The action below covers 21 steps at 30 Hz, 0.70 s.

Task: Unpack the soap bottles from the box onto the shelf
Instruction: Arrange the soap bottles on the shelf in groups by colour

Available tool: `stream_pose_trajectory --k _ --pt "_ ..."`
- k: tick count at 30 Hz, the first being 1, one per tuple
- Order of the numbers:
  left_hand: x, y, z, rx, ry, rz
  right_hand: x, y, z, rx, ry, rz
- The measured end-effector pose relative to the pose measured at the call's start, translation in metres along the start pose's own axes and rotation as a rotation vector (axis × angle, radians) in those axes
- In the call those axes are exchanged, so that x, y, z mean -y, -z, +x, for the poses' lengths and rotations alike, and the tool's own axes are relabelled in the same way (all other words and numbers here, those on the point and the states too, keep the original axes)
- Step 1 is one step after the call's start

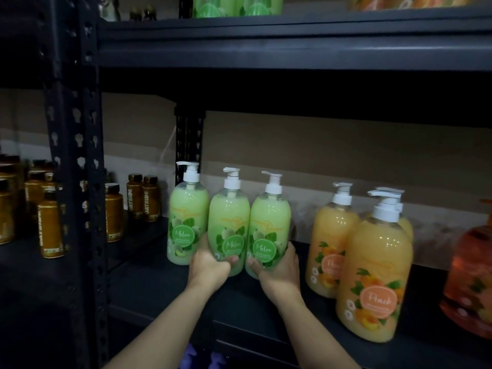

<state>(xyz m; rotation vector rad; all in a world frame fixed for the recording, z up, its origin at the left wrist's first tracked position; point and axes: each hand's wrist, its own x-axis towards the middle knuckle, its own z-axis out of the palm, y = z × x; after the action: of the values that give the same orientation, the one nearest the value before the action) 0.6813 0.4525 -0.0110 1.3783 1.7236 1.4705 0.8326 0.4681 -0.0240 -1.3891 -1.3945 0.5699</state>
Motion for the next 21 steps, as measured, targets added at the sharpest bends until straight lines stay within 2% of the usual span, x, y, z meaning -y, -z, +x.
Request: stream_pose_trajectory --k 10,15,21 --pt "0.001 -0.010 0.001 -0.011 -0.018 -0.142 -0.001 -0.001 0.001 0.025 0.026 -0.006" --pt "0.001 -0.013 0.004 -0.096 0.010 -0.022 0.000 -0.001 0.001 0.010 0.018 0.013" --pt "0.000 -0.005 0.009 -0.094 0.054 -0.073 -0.001 -0.008 0.004 -0.020 0.004 -0.017"
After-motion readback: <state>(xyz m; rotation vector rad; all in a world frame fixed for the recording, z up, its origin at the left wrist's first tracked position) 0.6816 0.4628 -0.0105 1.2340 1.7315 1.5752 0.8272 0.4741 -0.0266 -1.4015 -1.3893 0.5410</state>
